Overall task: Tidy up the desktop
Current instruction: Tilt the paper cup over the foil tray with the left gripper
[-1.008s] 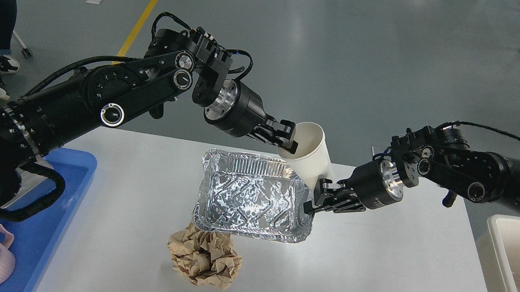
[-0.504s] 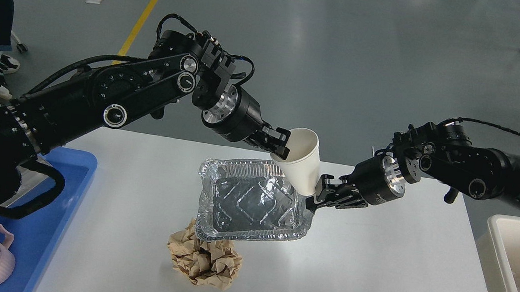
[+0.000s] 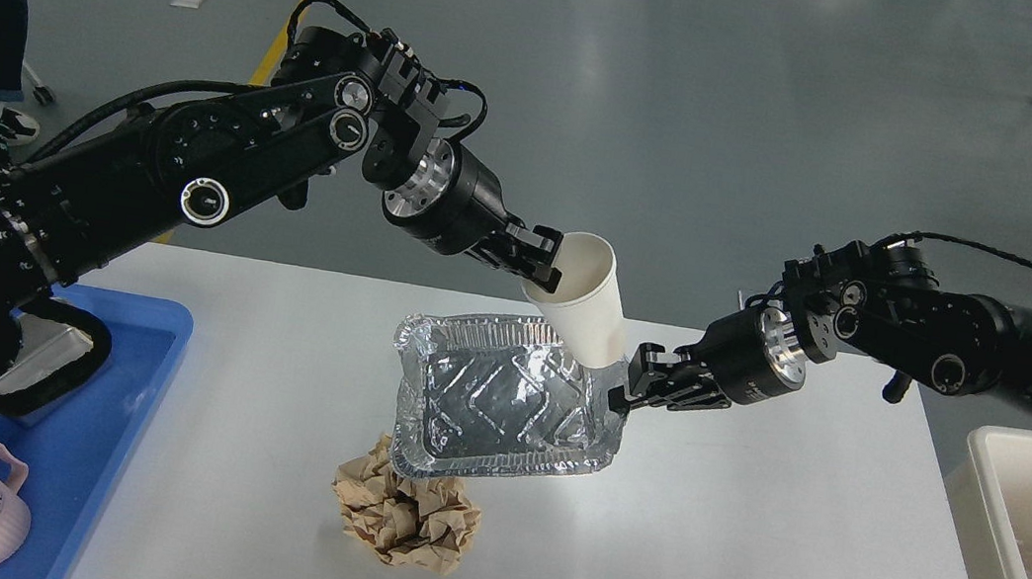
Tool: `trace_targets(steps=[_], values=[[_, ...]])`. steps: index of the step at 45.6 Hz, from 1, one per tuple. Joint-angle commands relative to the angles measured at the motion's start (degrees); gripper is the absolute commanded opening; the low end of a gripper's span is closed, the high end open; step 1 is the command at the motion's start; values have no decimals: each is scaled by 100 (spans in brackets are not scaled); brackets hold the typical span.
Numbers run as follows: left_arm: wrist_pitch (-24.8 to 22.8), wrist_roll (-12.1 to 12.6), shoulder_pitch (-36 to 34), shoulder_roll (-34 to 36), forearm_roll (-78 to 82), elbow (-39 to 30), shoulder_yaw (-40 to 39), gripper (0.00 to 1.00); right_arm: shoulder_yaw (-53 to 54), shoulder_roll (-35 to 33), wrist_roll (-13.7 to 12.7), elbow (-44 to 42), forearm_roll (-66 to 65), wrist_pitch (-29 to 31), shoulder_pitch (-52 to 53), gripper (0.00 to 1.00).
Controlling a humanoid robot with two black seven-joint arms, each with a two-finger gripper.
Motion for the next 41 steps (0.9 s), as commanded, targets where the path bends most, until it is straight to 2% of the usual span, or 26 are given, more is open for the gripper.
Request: trace_targets(steps=[1, 17, 34, 41], values=[[0, 0, 6, -17, 0, -6, -10, 0, -4, -1, 0, 0, 0, 1, -9, 0], [0, -18, -249, 168, -273, -85, -45, 1, -4, -10, -9, -44, 9, 19, -35, 0], [0, -9, -179, 168, -255, -85, -37, 2, -4, -1, -44, -158, 369, 678, -44, 0], [0, -9, -153, 124, -246, -85, -2, 2, -4, 16, -44, -500, 589, 1003, -149, 0]])
